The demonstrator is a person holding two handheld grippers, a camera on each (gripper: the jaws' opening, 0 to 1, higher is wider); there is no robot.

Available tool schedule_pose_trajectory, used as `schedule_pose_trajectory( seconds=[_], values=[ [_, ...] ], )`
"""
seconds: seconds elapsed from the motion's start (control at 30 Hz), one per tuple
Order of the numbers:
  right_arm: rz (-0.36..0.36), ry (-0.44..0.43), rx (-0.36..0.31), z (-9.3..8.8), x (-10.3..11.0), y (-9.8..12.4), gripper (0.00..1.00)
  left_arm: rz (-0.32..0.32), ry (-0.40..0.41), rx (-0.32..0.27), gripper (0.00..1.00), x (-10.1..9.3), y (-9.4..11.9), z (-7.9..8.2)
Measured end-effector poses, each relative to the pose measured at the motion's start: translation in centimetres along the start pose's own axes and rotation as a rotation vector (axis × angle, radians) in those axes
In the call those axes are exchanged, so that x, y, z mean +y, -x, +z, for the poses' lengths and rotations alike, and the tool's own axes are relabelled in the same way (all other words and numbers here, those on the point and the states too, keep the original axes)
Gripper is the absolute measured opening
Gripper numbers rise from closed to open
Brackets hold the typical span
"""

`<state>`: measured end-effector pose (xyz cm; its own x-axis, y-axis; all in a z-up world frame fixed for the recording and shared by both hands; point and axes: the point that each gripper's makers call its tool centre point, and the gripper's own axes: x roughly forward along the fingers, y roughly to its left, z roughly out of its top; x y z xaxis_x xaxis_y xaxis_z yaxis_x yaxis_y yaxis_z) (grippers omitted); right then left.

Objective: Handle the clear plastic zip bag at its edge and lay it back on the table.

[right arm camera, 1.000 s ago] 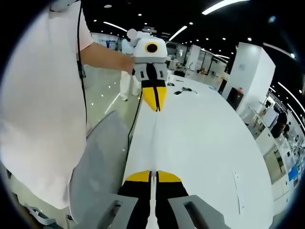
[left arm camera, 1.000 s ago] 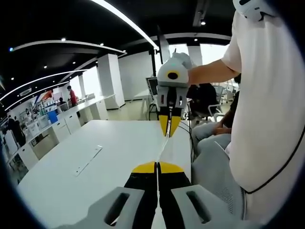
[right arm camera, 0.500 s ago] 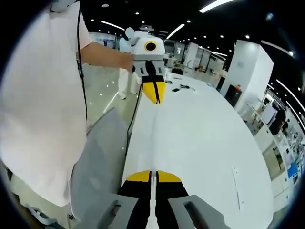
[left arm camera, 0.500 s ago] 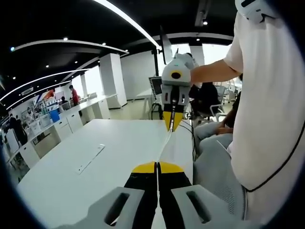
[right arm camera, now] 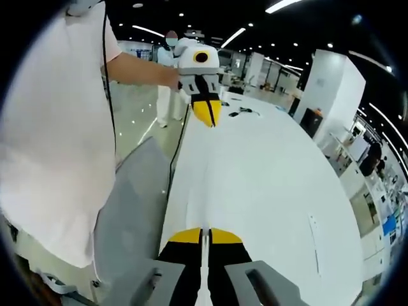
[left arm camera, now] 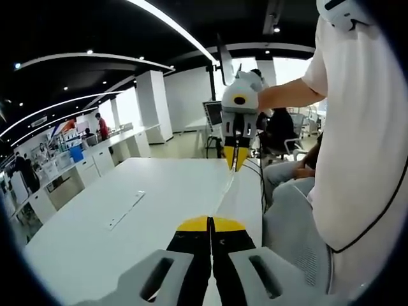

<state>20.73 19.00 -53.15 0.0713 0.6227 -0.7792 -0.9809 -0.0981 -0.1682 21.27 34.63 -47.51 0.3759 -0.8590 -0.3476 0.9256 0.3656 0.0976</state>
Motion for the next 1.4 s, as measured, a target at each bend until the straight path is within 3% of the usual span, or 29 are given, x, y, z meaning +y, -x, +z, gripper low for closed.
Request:
schedule_pose_trajectory(
  seconds=[0.07,0.13,0.2,0.57,0.73,1.4],
  values=[
    [0.003,-0.07,-0.061,0.0,0.2,0.6,0.0,0.028,0.019,-0.015,0.0,1.1,1.2,0.0],
    [-0.014,-0.042,-0.063,-0.1,0.1,0.8,0.0,0.042,0.022,-0.019,0.0,1.4,1.8,0.0],
    [-0.01,-0.075,-0.066,0.1,-0.1,1.1,0.0,0.049,0.02,-0.019,0.0,1.6,2.0,0.1],
    [-0.028,-0.051,-0.077,0.9,-0.5,1.9,0.0,-0.005,-0.002,-0.052,0.0,-0.4,-1.0,0.7],
    [-0.031,-0.042,-0.084,1.3,-0.4,2.3,0.0,-0.043,0.023,-0.056,0.15,-1.4,-2.2,0.8],
    [-0.02,-0.025,-0.108,2.5,-0.3,2.3,0.0,-0.076,0.014,-0.065,0.03,-1.8,-2.6,1.4]
  ],
)
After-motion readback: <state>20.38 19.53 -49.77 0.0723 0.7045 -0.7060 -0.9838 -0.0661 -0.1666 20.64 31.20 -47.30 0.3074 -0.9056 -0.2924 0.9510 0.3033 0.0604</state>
